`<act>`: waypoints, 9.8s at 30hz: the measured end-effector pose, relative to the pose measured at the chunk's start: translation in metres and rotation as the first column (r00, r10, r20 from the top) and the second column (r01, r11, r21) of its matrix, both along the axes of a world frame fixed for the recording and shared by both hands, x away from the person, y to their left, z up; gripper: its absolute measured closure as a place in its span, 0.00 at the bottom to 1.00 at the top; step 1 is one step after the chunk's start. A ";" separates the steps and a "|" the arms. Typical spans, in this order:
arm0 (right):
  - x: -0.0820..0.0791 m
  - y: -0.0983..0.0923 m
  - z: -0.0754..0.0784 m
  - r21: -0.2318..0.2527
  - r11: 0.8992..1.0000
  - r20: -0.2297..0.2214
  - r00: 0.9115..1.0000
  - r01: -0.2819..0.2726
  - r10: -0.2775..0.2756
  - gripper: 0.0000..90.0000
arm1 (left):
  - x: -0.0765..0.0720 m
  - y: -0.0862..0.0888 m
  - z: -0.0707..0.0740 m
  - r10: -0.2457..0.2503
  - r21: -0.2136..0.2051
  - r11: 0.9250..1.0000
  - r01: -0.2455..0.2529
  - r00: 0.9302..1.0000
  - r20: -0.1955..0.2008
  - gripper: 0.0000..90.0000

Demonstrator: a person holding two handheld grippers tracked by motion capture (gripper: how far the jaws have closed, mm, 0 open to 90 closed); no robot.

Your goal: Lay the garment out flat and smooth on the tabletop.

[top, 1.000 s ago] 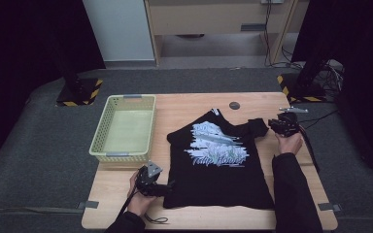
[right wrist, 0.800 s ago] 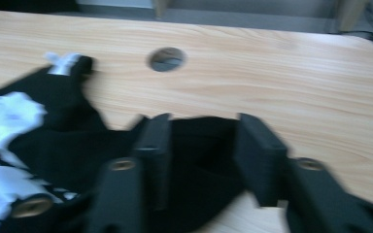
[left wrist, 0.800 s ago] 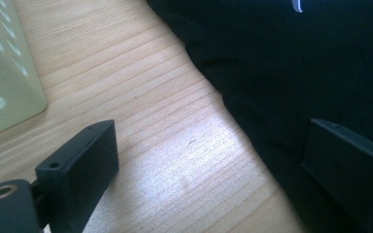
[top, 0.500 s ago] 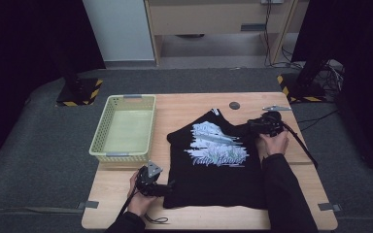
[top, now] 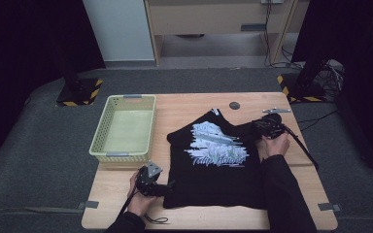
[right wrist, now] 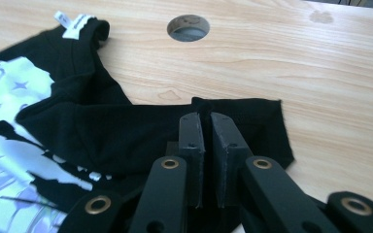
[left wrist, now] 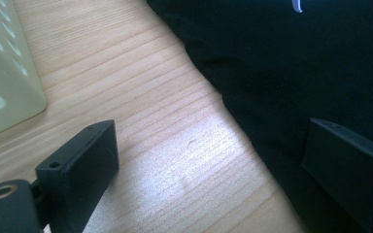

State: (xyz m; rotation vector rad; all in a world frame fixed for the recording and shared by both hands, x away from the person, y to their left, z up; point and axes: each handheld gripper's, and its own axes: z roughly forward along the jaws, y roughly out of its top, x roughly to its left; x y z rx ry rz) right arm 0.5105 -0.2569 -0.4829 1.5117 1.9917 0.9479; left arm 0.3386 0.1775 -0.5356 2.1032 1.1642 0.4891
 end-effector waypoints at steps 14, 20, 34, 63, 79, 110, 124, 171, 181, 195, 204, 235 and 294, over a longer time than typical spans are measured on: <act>-0.023 -0.045 -0.015 -0.005 0.997 -0.050 0.995 0.081 -0.082 0.90 | -0.001 0.000 0.000 0.008 0.000 1.000 -0.008 1.000 0.000 0.06; -0.027 -0.061 -0.029 -0.013 0.993 -0.071 0.991 0.117 -0.117 0.74 | -0.002 -0.001 0.000 0.012 0.000 1.000 -0.012 1.000 -0.001 0.06; -0.019 -0.026 0.004 0.085 0.989 0.135 0.985 -0.122 0.110 0.51 | -0.008 -0.003 0.000 0.018 0.001 1.000 -0.018 1.000 -0.001 0.06; 0.018 0.034 -0.039 0.097 0.954 0.026 0.959 -0.283 0.282 0.95 | -0.009 -0.003 0.000 0.003 0.002 1.000 -0.003 1.000 -0.005 0.06; 0.054 0.011 -0.014 0.121 0.993 0.143 0.989 0.003 -0.021 0.92 | -0.010 -0.003 0.000 0.004 -0.002 1.000 -0.004 1.000 -0.002 0.06; 0.036 0.037 -0.045 0.068 0.990 0.015 0.992 -0.123 0.122 0.23 | -0.010 -0.003 0.000 0.007 0.001 1.000 -0.007 1.000 -0.001 0.06; 0.059 0.035 -0.053 0.046 0.998 -0.054 0.998 -0.043 0.045 0.12 | -0.011 -0.004 0.000 0.003 0.001 1.000 -0.003 1.000 -0.001 0.06; -0.158 0.019 -0.032 -0.015 0.919 -0.131 0.912 -0.394 0.389 0.03 | 0.046 -0.029 0.070 0.049 -0.103 0.994 -0.036 0.991 0.127 0.15; -0.169 0.026 -0.040 -0.065 0.880 -0.191 0.871 -0.471 0.452 0.02 | 0.079 -0.045 0.086 0.046 -0.093 0.995 -0.033 0.988 0.147 0.17; -0.175 0.017 -0.046 -0.090 0.859 -0.179 0.857 -0.504 0.484 0.01 | 0.115 -0.063 0.101 0.022 -0.048 0.999 -0.015 0.986 0.168 0.18; -0.175 0.004 -0.047 -0.085 0.839 -0.165 0.838 -0.538 0.520 0.01 | 0.136 -0.073 0.098 0.026 -0.039 0.999 -0.020 0.986 0.163 0.20; -0.177 0.005 -0.047 -0.086 0.848 -0.160 0.847 -0.524 0.507 0.00 | 0.196 -0.086 0.034 0.049 -0.017 0.999 -0.049 0.998 0.043 0.28; -0.177 0.005 -0.047 -0.087 0.846 -0.161 0.845 -0.526 0.509 0.00 | 0.147 -0.120 0.081 -0.139 -0.186 0.971 0.149 0.988 0.069 0.97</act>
